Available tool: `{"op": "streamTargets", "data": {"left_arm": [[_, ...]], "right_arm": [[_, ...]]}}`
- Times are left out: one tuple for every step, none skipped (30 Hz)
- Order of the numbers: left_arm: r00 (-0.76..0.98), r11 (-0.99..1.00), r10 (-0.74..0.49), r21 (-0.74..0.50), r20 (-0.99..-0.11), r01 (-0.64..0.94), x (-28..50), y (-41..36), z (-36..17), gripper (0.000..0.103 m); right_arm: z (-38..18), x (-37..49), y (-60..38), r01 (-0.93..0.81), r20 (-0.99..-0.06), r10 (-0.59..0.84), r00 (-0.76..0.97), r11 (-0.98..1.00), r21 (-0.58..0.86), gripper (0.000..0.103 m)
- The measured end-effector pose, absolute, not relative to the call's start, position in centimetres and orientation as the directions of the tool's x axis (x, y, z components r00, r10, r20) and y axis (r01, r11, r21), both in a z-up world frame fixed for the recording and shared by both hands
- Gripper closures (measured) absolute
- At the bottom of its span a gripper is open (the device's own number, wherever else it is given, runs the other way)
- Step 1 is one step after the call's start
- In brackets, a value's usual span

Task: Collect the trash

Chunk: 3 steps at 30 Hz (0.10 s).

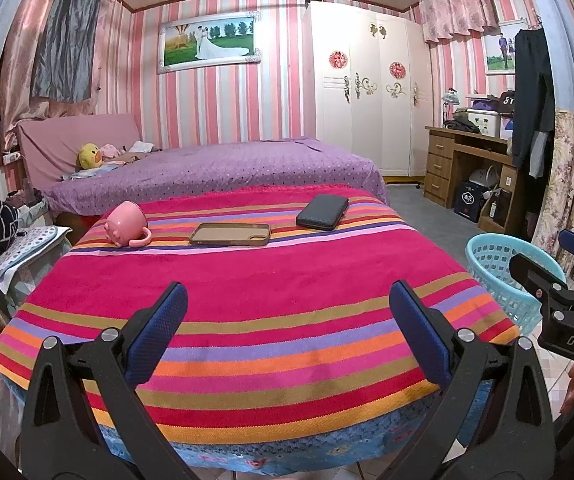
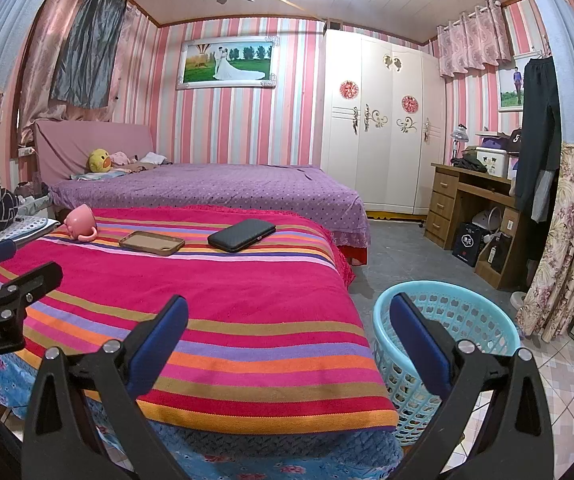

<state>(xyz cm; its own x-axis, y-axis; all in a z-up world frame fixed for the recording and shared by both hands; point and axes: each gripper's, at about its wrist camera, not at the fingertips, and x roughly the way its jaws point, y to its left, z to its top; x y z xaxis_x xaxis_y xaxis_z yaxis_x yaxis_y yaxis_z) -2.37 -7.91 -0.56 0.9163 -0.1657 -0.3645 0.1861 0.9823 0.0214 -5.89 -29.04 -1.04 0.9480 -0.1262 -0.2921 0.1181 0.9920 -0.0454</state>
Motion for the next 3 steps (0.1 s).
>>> {"op": "streamTargets", "data": {"left_arm": [[0.916,0.982,-0.167,0.019,-0.366,0.186,-2.33,-7.86,-0.52,0.005],[0.916,0.982,-0.167,0.018,-0.365,0.186,-2.35,-7.84,-0.53,0.005],[0.916,0.982,-0.166,0.020,-0.364,0.186,-2.35,-7.85,-0.54,0.005]], "right_arm": [[-1.00,-5.88,-29.07,0.119,-0.292,-0.127,0.948,0.992,-0.046,0.005],[-1.06,-5.88,-29.05,0.118,-0.292,-0.127,0.948,0.992,-0.046,0.005],[-0.96,-5.90,-29.12,0.119,-0.292,-0.127,0.948,0.992,-0.046,0.005]]}}
